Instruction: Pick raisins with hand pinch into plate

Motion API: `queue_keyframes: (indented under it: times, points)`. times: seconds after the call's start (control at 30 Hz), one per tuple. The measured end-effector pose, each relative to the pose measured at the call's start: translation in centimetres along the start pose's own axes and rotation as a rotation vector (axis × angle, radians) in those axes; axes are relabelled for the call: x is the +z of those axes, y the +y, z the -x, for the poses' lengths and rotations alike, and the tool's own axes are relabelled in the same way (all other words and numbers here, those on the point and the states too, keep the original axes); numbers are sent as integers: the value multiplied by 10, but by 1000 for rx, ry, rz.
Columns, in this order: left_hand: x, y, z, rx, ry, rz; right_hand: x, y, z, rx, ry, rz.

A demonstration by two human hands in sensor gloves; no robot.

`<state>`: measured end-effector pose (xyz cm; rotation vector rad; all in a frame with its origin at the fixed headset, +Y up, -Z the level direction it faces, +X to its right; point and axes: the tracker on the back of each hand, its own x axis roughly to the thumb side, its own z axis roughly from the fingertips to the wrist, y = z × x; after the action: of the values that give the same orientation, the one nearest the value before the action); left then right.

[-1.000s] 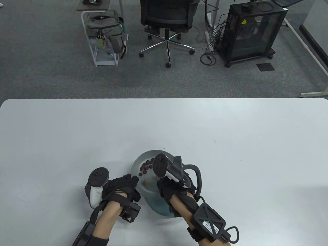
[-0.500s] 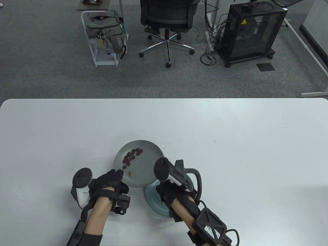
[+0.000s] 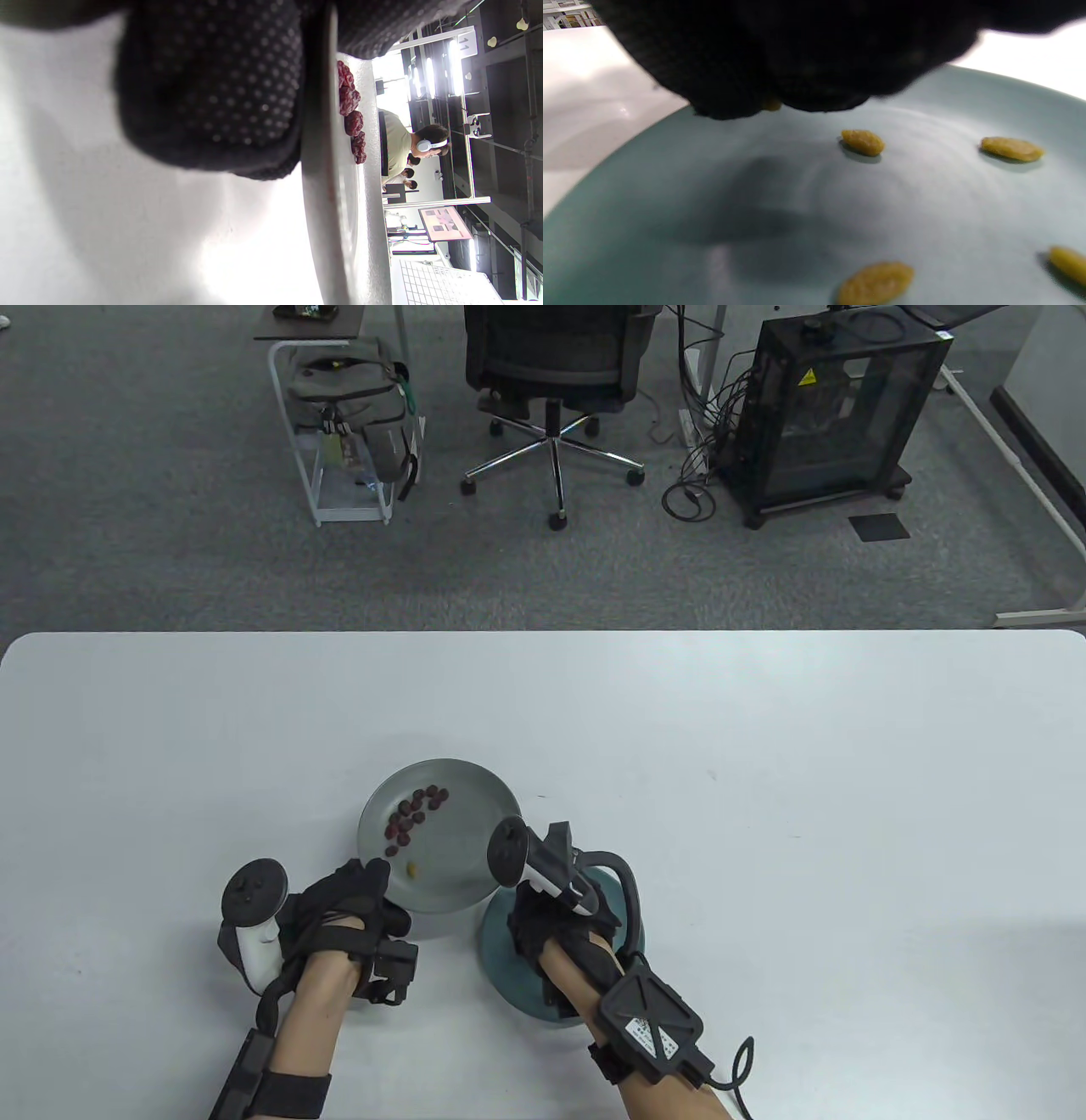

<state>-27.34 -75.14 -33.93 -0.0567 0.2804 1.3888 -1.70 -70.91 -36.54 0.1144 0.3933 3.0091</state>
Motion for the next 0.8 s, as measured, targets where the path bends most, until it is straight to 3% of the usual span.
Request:
queue_keyframes:
  times: [0.37,0.8]
  points:
    - [0,2,0,15,-18,-18,-7,13,-14,85,2,3]
    - [0,2,0,19,-19,-6,-6,13,-14,87,7,20]
